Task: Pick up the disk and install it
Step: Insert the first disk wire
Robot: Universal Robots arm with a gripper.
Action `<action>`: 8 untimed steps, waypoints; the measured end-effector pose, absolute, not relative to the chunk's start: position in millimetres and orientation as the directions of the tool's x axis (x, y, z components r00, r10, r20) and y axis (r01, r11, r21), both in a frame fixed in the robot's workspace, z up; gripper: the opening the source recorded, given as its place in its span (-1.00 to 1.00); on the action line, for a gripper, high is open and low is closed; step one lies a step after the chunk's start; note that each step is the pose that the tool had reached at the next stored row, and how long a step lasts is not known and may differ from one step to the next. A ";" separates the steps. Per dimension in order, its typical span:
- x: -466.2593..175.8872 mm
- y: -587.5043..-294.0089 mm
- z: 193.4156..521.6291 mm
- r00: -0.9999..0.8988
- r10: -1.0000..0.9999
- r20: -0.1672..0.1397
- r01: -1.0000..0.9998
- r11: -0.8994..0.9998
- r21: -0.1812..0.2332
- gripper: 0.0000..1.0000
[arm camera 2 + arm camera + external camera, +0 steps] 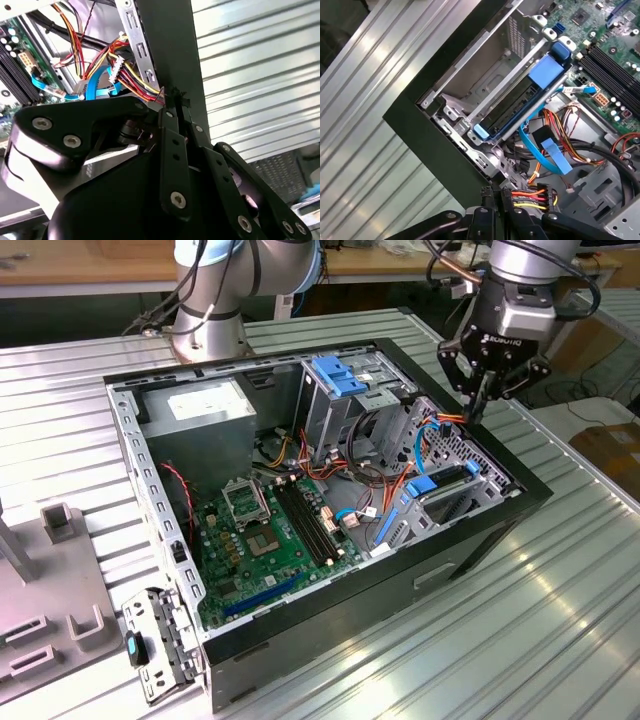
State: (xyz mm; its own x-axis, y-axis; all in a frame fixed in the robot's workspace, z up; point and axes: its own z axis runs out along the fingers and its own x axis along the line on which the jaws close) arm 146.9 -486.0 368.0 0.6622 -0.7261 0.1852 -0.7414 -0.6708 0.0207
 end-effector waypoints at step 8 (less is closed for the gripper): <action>146.9 -486.0 366.3 0.520 -0.834 0.185 -0.850 -0.526 0.021 -0.66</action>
